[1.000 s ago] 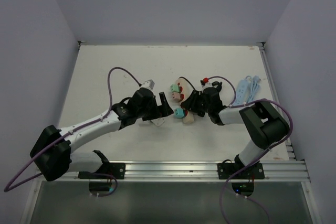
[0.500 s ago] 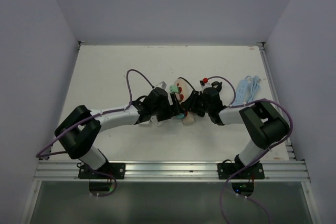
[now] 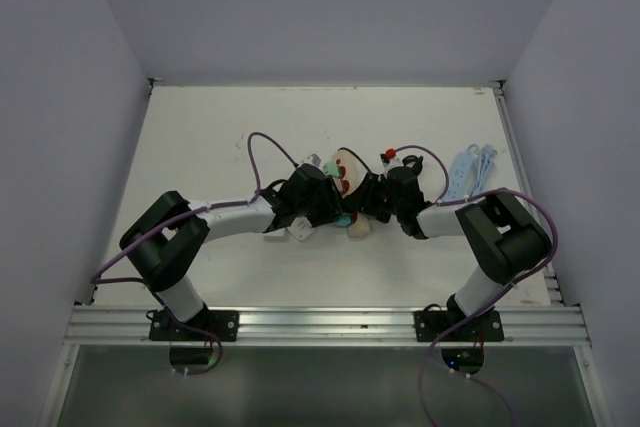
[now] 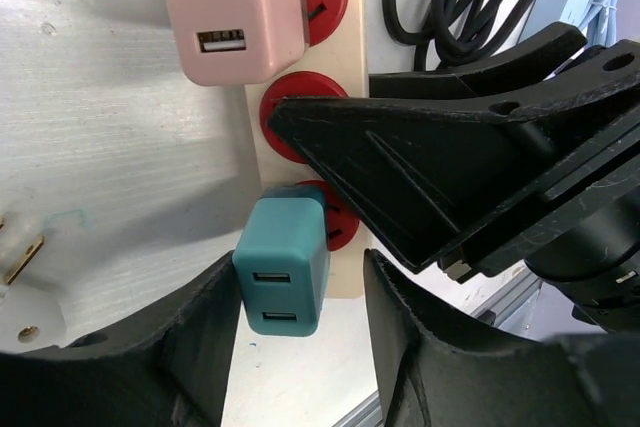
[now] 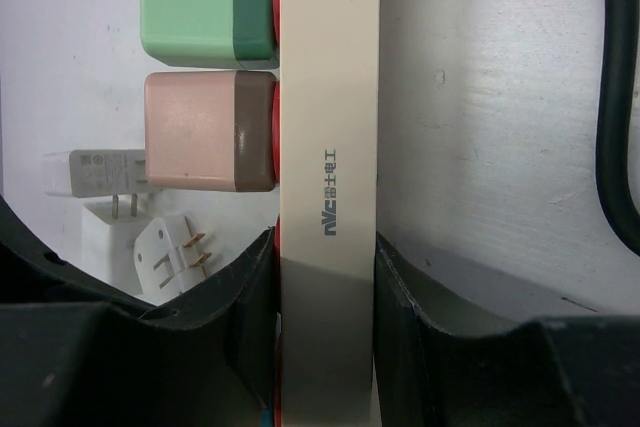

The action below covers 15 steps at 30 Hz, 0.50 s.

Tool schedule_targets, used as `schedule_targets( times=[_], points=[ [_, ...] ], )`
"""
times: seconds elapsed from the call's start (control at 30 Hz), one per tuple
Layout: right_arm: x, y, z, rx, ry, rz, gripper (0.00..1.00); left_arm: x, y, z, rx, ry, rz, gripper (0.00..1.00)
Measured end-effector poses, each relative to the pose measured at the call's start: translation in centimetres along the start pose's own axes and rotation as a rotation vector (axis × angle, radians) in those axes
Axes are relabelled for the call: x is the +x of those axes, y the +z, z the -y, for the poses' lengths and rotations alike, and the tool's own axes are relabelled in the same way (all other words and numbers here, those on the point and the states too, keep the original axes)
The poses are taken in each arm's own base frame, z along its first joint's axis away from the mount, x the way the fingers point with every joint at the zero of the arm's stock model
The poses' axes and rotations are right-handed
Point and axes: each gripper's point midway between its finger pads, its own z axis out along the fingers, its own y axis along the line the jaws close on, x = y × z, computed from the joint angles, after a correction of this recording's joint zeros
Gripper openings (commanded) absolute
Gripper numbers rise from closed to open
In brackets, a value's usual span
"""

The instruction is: Pull the plug off the socket

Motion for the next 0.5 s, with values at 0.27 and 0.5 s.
schedule_targets(
  times=[0.27,0.5],
  points=[
    [0.2,0.0,-0.1,-0.011,-0.003,-0.008,0.00,0.6,0.2,-1.2,0.017,-0.040,-0.012,0.44],
    [0.3,-0.1,-0.2,-0.014,-0.004,-0.012,0.00,0.4,0.2,-0.8,0.052,-0.043,-0.008,0.33]
  ],
)
